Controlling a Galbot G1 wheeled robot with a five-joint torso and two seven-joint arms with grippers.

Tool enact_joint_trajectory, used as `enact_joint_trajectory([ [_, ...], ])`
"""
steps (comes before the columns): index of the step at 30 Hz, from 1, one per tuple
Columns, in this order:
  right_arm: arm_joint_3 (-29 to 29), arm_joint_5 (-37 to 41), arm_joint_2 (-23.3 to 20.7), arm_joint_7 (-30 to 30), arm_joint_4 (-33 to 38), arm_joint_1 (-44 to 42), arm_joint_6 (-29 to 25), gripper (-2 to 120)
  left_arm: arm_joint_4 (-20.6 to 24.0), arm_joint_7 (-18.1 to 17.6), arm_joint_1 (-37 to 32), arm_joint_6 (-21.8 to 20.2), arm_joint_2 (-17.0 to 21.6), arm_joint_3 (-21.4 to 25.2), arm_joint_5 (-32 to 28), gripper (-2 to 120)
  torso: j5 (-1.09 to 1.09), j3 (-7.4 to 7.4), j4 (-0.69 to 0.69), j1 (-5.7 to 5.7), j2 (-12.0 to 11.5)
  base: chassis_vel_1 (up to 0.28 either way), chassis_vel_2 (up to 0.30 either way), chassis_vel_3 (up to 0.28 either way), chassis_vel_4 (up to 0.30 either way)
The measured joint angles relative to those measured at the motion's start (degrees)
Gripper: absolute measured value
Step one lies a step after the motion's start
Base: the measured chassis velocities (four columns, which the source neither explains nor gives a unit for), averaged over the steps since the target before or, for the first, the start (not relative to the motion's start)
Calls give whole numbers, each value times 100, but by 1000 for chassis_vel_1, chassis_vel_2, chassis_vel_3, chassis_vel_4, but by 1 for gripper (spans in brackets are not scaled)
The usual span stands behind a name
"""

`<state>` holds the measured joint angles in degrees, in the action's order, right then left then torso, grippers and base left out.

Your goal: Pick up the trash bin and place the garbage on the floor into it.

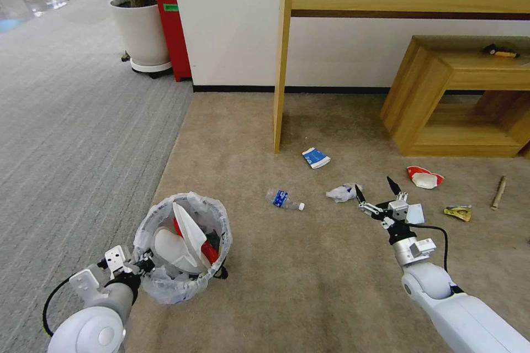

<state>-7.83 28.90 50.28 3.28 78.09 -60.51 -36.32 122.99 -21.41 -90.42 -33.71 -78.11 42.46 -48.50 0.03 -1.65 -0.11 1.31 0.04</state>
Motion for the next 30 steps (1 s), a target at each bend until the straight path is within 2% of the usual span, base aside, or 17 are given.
enact_joint_trajectory([
  [11,104,4,16,1,-44,73,19,99,-36,9,36,9,5,5,-4,0,-1,1,-1,-1,0,-19,25,22,-23],
  [21,173,-16,30,80,-57,81,1,100,-49,10,52,17,1,-1,-8,0,-1,-2,0,2,0,-171,161,157,-166],
  [25,325,-3,-64,285,-12,139,108,100,-50,12,56,20,-5,-17,-9,0,0,-2,0,3,0,-83,105,119,-101],
  [30,854,245,-442,286,19,377,421,100,-51,12,60,20,-32,-40,-4,0,-1,1,-1,-1,0,9,-5,1,0],
])
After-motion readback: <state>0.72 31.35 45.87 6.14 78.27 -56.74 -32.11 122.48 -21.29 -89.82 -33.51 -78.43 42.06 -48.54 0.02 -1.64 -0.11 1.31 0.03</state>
